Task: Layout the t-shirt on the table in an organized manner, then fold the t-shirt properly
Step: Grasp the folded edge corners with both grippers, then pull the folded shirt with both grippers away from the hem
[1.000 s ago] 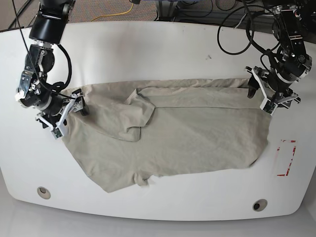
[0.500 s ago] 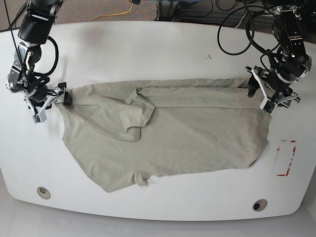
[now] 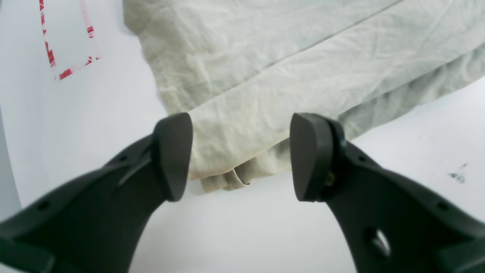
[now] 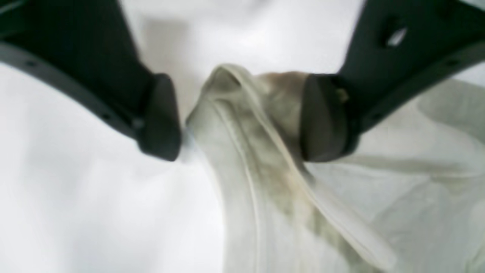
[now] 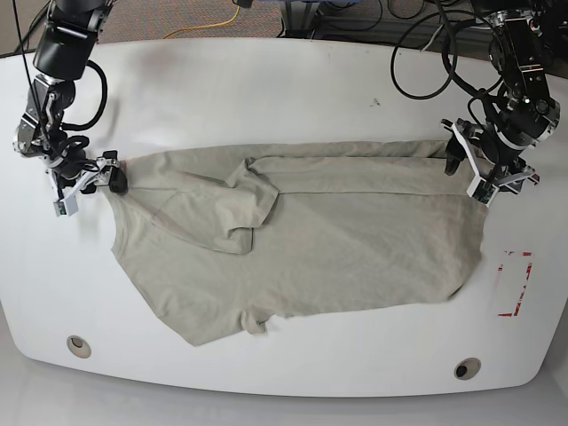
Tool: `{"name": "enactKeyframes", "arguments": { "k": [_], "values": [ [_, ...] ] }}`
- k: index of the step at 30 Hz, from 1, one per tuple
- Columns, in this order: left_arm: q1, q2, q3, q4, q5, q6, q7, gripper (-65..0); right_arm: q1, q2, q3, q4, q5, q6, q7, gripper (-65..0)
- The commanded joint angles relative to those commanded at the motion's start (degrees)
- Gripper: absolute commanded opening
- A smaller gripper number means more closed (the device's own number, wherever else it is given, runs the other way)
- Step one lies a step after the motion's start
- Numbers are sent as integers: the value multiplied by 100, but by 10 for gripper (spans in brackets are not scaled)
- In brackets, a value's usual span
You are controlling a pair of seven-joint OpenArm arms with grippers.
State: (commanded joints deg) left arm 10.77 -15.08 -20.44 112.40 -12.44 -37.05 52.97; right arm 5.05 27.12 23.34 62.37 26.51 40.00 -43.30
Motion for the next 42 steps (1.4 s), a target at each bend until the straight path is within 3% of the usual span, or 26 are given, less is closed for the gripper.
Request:
{"name": "enactKeyframes", "arguments": {
  "k": [3, 11, 15, 16, 26, 32, 42],
  "values": [
    [0, 0, -149, 0, 0, 0, 0, -267, -18, -18, 0, 149, -9, 0, -70, -401],
    [-158, -149, -554, -9, -9, -9, 0, -267, -97, -167, 0, 431, -18, 0, -264, -444],
    [-176, -246, -563, -246, -18, -9, 0, -267, -97, -167, 0, 422, -18, 0, -264, -631],
    [-237, -246, -563, -387, -26, -9, 0, -267, -97, -167, 0, 422, -18, 0, -264, -650],
    [-774, -413, -774, -1793, -35, -44, -9, -262, -97, -176, 0, 431, -26, 0, -264, -650],
    [-844, -413, -756, -2154, -35, -44, -9, -144, -97, -176, 0, 440, -18, 0, -264, -650],
    [-844, -413, -527, -2585, -35, -44, -18, -143, -88, -176, 0, 440, 9, 0, -264, -650]
  ]
}}
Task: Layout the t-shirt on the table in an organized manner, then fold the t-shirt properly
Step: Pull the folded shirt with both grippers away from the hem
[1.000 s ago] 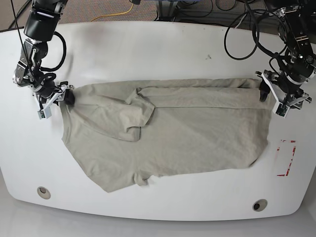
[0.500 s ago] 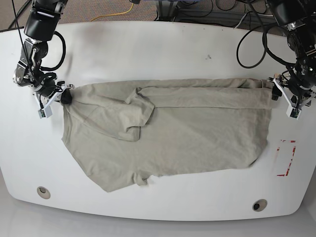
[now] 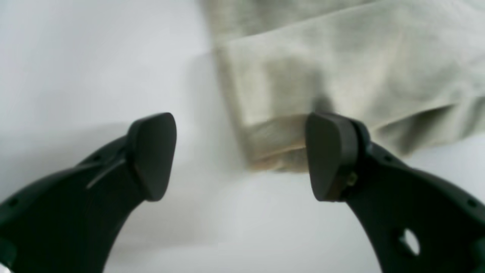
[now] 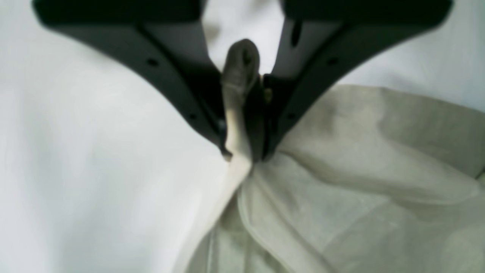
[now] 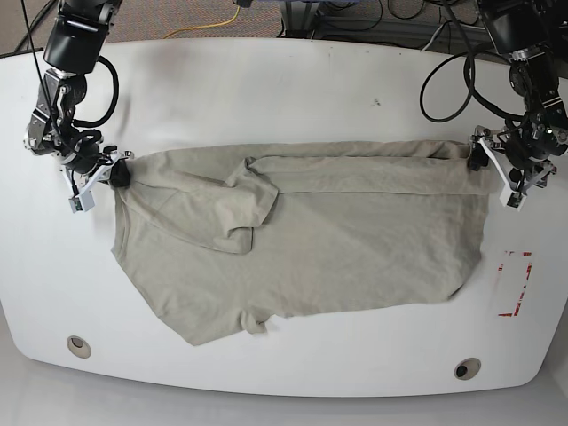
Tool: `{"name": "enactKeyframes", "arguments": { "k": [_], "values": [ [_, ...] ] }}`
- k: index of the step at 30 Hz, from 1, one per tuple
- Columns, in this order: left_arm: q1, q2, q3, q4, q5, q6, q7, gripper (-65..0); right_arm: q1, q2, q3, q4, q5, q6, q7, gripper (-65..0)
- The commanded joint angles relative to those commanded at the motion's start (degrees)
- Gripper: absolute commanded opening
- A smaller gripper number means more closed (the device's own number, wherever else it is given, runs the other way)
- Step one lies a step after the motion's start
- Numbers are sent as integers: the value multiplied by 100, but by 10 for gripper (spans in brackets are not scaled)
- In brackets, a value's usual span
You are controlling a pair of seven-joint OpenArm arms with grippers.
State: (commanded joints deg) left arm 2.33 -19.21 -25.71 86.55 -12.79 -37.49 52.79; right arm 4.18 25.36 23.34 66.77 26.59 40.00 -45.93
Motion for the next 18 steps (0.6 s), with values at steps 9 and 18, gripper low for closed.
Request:
{"name": "enactKeyframes", "arguments": {
  "k": [9, 18],
  "values": [
    [0, 0, 35, -659, 0, 0, -193, -144, 26, -123, 0, 0, -9, 0, 0, -650],
    [88, -114, 721, -949, 35, 0, -484, -321, 35, -141, 0, 0, 0, 0, 0, -650]
  ]
}}
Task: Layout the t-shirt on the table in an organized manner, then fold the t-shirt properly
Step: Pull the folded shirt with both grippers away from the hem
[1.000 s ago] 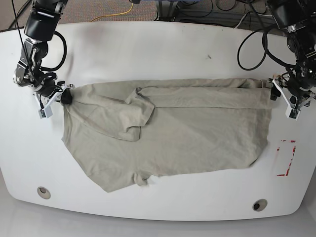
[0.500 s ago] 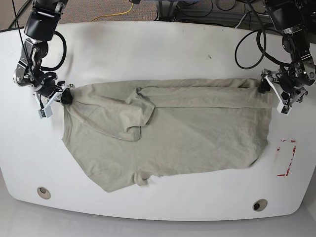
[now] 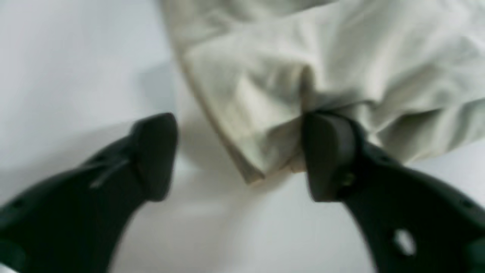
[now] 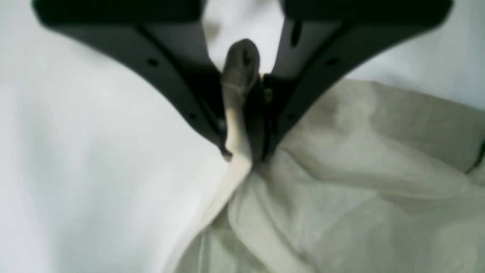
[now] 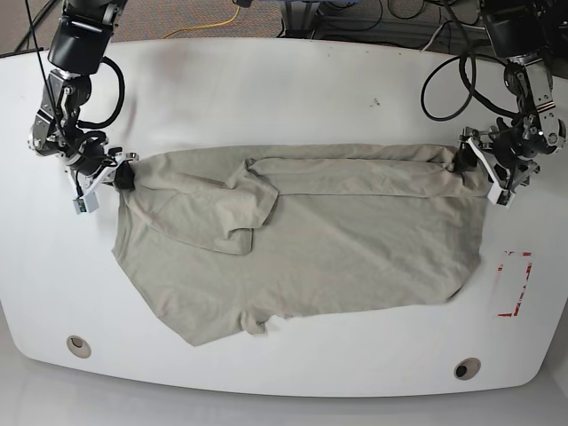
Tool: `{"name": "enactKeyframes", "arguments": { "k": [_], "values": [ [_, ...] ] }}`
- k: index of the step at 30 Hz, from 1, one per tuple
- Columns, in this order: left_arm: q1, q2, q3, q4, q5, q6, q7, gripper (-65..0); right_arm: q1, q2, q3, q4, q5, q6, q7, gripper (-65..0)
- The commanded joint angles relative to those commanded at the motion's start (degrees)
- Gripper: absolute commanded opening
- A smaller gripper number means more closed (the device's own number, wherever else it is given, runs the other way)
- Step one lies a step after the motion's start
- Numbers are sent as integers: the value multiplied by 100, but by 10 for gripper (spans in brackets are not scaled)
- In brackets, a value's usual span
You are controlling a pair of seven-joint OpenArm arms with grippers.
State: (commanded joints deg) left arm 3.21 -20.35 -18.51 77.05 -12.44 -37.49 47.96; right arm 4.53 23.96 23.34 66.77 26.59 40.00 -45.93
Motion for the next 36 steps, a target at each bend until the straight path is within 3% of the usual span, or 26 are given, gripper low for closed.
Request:
{"name": "enactKeyframes", "arguments": {
  "k": [3, 6, 10, 15, 24, 32, 34, 36],
  "values": [
    [26, 9, 26, -123, 0, 0, -97, -525, 0, 0, 0, 0, 9, 0, 0, -650],
    [53, 9, 26, -132, 0, 0, -229, -597, -9, 0, 0, 9, 9, 0, 0, -650],
    [220, 0, 18, -53, -26, 0, -237, -600, -44, 0, 9, 123, 9, 0, -35, -650],
    [721, -18, 18, 589, 0, 0, -220, -601, -255, -9, 53, 404, 9, 0, -448, -650],
    [1591, -158, 9, 1407, 0, 0, -211, -601, -1160, -79, 62, 1301, 18, 0, -475, -650],
    [2198, -220, -246, 1600, -9, -9, -220, -600, -1899, -413, 721, 2277, -26, 0, -1073, -650],
    [2268, -220, -492, 1591, 9, -251, -220, -599, -2110, -492, 888, 2558, -35, 0, -1231, -650],
    [2286, -220, -589, 1591, 9, -251, -211, -599, -2242, -492, 897, 2734, -35, 0, -1240, -650]
  ]
}}
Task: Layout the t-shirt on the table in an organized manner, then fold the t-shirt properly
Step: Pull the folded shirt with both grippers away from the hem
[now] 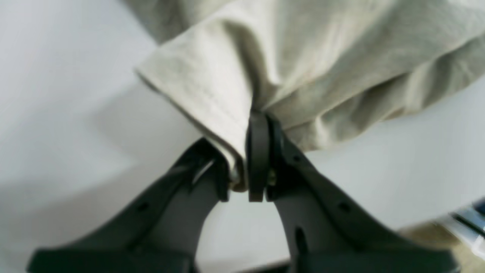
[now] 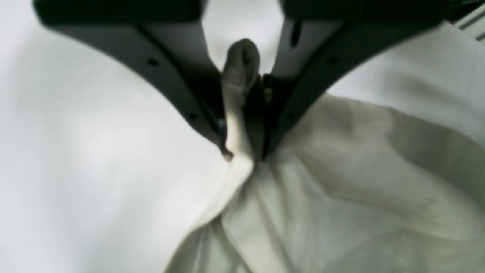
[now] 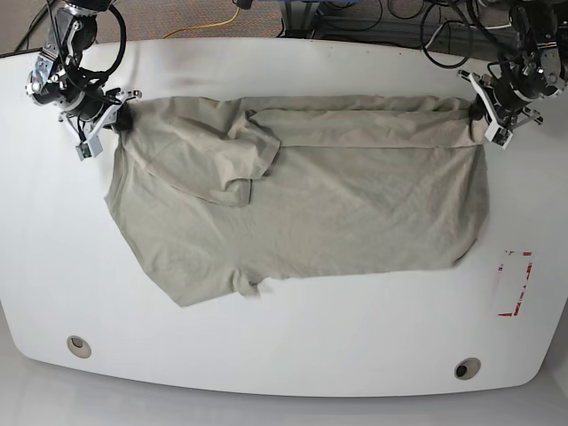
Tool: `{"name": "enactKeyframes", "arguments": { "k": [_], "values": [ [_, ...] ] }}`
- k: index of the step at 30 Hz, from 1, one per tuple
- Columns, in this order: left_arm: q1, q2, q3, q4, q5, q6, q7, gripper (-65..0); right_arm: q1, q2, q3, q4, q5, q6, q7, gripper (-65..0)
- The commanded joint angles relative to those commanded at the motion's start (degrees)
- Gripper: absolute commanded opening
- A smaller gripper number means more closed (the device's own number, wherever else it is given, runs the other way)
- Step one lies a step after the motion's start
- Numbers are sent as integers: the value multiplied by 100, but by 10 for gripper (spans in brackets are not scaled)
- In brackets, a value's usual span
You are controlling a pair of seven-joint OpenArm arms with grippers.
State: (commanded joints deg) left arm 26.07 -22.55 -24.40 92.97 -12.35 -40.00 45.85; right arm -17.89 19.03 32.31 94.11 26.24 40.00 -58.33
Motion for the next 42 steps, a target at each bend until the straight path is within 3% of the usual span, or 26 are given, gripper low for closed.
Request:
{"name": "enactKeyframes", "arguments": {
  "k": [6, 21, 28, 31, 37, 42],
  "values": [
    [308, -334, -149, 0, -18, 0, 0, -599, -484, 0, 26, 316, 0, 0, -9, -650],
    [615, -369, -176, 0, -26, 0, 0, -593, -1152, -176, 202, 949, 0, 0, -9, -650],
    [615, -369, -167, 9, -35, 0, 9, -474, -1213, -132, 220, 958, -9, 0, -9, -645],
    [624, -369, -167, 88, -35, 0, 9, -422, -1222, -132, 220, 958, -9, 0, -9, -566],
    [642, -422, -185, 580, -26, 0, 281, -321, -1196, -141, 220, 985, -9, 0, -9, -323],
    [633, -589, -484, 941, -44, 0, 501, -222, -1187, -158, 220, 1134, -9, 0, -9, -276]
  ]
}}
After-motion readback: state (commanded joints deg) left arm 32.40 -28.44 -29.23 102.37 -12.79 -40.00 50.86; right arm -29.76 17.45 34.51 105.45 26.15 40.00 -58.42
